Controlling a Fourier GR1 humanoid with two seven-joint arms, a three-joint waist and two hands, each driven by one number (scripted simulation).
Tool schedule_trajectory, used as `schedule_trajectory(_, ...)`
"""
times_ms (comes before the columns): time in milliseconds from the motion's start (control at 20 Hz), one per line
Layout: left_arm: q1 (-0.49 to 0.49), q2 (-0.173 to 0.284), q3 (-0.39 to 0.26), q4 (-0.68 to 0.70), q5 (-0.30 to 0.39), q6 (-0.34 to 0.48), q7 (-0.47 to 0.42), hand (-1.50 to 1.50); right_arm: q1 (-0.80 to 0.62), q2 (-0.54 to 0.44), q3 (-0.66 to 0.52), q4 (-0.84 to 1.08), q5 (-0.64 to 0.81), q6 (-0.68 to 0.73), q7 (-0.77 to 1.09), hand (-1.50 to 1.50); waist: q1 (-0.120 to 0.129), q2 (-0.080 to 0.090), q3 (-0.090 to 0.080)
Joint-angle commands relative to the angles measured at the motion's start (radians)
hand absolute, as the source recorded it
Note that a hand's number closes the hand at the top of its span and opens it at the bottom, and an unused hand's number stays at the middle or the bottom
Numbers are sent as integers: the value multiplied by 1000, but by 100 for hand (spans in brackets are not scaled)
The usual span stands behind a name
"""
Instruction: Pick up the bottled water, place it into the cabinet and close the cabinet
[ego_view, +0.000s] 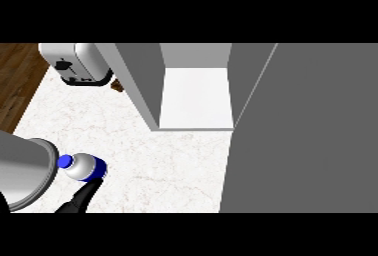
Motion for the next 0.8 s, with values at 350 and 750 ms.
schedule_trajectory(350, 96, -7, -66, -162, -223, 20, 109, -150, -3, -30, 42, -34, 87, -43, 16, -150, 5, 0, 0)
schedule_trajectory(750, 41, -7, -36, -89, -210, 15, 149, -150, -8, -41, 154, -112, 166, -117, 74, -150, -3, 0, -2)
